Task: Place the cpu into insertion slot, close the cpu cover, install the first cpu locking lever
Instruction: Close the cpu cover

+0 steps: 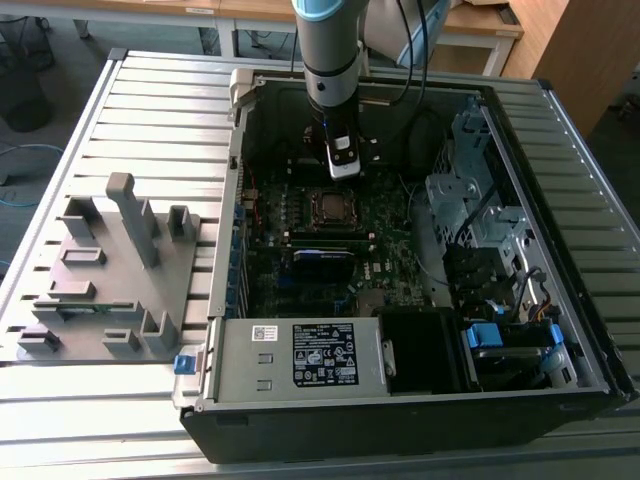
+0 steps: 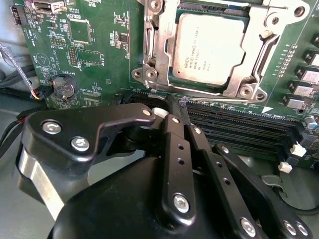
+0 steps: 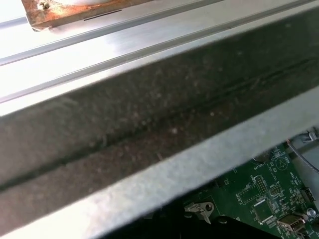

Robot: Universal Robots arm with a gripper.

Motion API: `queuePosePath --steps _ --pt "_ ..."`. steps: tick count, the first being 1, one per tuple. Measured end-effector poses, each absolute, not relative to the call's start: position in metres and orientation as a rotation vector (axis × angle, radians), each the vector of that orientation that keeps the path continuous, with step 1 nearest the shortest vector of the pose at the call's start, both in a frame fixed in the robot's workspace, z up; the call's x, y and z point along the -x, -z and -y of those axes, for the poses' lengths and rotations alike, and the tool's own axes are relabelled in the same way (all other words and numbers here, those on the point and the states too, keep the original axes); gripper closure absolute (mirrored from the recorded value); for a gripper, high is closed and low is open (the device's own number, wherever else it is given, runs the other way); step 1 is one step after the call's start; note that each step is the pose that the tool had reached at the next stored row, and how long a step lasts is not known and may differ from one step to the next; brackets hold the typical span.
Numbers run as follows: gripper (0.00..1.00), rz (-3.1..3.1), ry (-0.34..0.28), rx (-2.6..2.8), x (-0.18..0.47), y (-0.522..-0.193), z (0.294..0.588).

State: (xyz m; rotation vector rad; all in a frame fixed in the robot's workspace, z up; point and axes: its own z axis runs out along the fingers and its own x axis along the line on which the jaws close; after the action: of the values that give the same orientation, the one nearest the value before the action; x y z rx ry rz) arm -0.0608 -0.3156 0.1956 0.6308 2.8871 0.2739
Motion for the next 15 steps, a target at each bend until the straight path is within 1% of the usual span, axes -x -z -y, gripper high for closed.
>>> queuePosePath --steps 15 --pt "0.90 -2.887 -0.274 -0.631 0.0608 -0.1920 0.3201"
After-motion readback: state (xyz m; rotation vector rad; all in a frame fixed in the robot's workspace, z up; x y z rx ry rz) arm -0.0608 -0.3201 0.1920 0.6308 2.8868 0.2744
